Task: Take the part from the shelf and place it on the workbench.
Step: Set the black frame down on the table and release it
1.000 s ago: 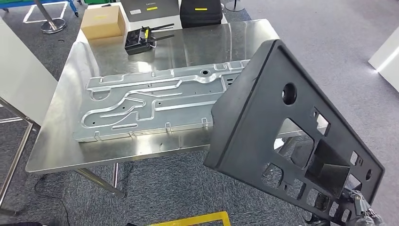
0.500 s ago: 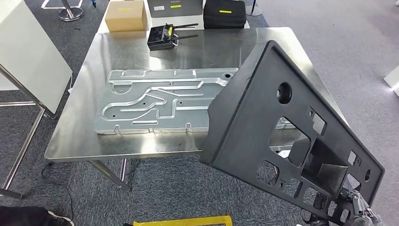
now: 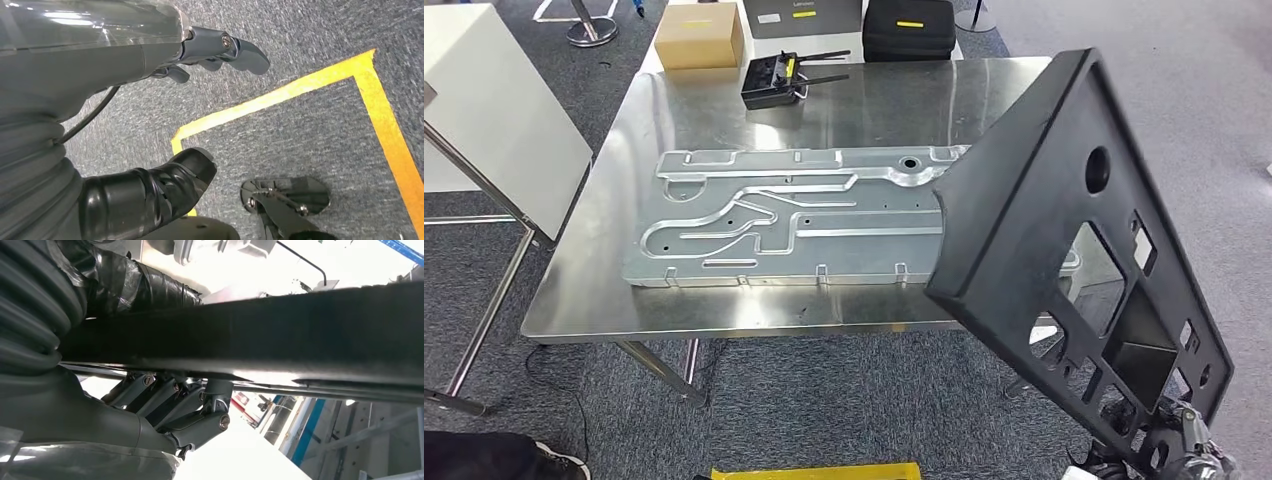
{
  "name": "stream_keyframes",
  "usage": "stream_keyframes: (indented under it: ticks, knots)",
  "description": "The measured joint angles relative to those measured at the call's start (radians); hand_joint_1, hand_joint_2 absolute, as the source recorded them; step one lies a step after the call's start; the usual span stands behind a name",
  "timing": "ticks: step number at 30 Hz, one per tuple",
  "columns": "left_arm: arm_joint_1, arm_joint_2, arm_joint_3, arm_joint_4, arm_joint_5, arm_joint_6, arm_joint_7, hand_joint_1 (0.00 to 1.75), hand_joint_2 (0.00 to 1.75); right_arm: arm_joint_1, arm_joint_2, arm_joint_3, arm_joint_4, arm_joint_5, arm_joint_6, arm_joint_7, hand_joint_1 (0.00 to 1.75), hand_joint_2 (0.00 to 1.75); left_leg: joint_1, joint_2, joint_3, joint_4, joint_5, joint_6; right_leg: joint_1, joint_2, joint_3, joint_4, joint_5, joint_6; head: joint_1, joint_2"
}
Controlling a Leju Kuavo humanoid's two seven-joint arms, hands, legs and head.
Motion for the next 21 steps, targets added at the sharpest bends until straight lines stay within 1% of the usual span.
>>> stream_keyframes:
  ticks: [3, 8, 16, 21]
  knots:
    - [0.0, 0.0, 0.0, 0.0, -0.002, 0.0, -0.001, 0.0, 1.75, -0.001, 0.0, 0.0, 0.0, 0.001, 0.0, -0.003, 1.75, 1.75, 0.0, 0.0, 0.002, -0.004, 0.001, -0.002, 0.0, 0.0, 0.001, 0.0, -0.001, -0.002, 0.0, 0.0]
    - [0.0, 0.0, 0.0, 0.0, -0.004, -0.001, -0.002, 0.0, 1.75, -0.002, 0.0, 0.0, 0.0, 0.007, 0.0, -0.003, 1.75, 1.75, 0.0, 0.0, 0.002, -0.006, 0.002, -0.01, 0.0, 0.0, 0.001, 0.001, -0.001, -0.003, 0.0, 0.0]
    - [0.0, 0.0, 0.0, 0.0, -0.006, -0.001, -0.002, 0.0, 1.75, -0.008, 0.0, 0.0, -0.001, 0.012, 0.0, -0.008, 1.75, 1.75, -0.001, 0.0, 0.002, -0.005, 0.002, -0.011, -0.002, 0.0, 0.001, 0.001, -0.001, -0.002, 0.0, 0.0]
    - [0.0, 0.0, -0.001, 0.0, -0.011, -0.003, -0.004, 0.0, 1.75, -0.023, 0.0, 0.001, -0.001, 0.046, 0.0, -0.012, 1.75, 1.75, -0.002, 0.0, 0.001, -0.003, 0.002, -0.011, -0.002, 0.0, 0.002, 0.001, 0.0, -0.001, 0.0, 0.0]
